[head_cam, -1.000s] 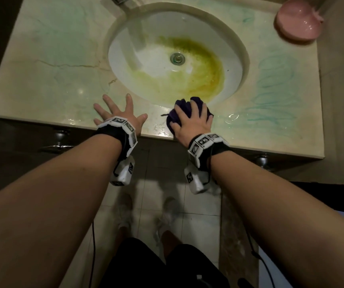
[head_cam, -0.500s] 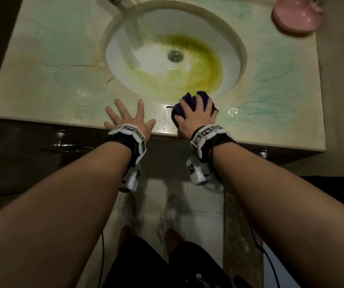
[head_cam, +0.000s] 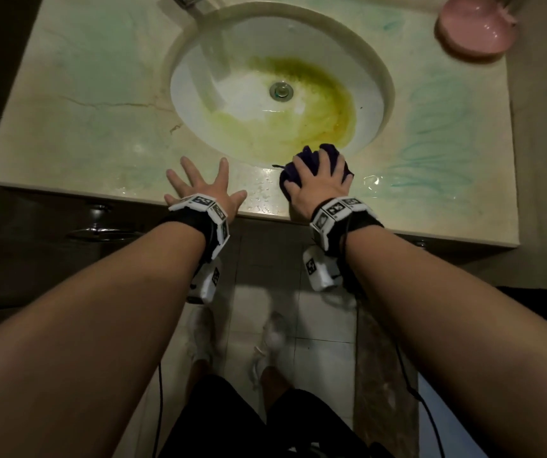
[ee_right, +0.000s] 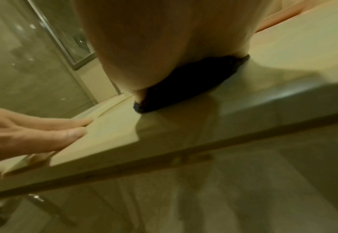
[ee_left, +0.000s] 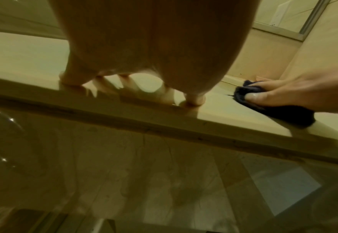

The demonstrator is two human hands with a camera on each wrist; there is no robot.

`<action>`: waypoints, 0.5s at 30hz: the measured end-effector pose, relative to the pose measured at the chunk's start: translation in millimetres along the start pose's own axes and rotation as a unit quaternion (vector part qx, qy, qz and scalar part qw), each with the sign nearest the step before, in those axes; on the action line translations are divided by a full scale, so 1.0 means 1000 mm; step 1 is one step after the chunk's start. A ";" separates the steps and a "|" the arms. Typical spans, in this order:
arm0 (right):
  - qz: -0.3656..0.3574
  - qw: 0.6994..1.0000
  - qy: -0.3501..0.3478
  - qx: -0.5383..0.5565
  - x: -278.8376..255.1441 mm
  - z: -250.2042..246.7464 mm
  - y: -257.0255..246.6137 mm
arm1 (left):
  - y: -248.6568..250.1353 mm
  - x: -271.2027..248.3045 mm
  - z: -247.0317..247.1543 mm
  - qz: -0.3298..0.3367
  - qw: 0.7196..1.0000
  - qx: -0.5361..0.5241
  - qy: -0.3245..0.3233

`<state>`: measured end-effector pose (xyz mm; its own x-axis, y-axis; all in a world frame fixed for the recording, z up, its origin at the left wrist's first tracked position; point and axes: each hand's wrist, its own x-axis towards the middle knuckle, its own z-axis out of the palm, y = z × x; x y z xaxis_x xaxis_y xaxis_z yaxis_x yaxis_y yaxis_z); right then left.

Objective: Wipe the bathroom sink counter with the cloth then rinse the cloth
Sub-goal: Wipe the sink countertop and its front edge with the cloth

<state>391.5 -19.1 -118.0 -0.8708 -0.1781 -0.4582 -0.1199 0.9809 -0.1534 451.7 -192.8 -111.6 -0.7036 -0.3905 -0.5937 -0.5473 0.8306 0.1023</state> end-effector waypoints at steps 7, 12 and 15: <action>-0.106 0.993 0.009 -0.048 -0.038 0.012 0.033 | 0.006 0.001 -0.010 -0.009 0.999 0.026 -0.022; -0.014 1.000 0.004 -0.001 -0.011 -0.001 0.024 | 0.007 0.000 -0.014 -0.014 0.999 0.041 -0.032; -0.011 1.000 -0.010 0.000 -0.009 0.001 -0.001 | 0.007 0.001 -0.014 -0.017 0.999 0.037 -0.034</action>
<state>399.4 -18.2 -114.4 -0.8580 -0.2008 -0.4727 -0.1385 0.9768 -0.1635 440.6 -192.4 -100.5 -0.6511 -0.3940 -0.6487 -0.5346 0.8448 0.0235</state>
